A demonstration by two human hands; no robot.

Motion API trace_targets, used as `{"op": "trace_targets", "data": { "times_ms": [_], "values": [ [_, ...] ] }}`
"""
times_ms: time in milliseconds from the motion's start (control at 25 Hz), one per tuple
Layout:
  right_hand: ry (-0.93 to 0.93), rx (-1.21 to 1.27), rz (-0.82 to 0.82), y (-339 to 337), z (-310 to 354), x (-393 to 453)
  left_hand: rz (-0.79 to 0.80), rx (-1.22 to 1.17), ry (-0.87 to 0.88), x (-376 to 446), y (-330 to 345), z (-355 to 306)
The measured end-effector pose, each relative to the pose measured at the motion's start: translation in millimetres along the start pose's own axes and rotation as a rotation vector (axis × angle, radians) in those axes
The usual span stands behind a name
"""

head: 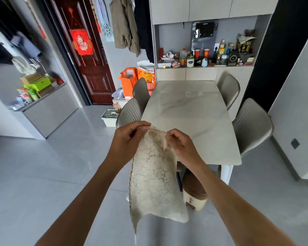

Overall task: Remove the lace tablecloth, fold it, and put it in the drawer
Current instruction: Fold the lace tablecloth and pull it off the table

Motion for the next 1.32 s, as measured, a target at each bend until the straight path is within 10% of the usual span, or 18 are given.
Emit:
{"op": "trace_targets", "data": {
  "times_ms": [480,920,1120,1320],
  "values": [
    [-0.042,-0.149,0.168,-3,23,19,0.018,-0.444,-0.144,-3,-5,30],
    [-0.027,-0.182,0.222,-38,12,4,0.131,-0.345,-0.166,5,17,28],
    [0.015,-0.211,0.275,-45,7,-4,0.447,-0.337,-0.238,13,43,9],
    [0.078,-0.180,0.290,-51,0,-23,0.823,0.236,-0.033,14,82,-11]
  ]
}}
Point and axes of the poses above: each hand's wrist, its own x-axis towards the middle knuckle, its own y-axis out of the palm, z = x × y, the point moved 5 cm from there along x, towards the middle knuckle, and after that the axes turned 3 degrees about z, right-handed, at the moved point
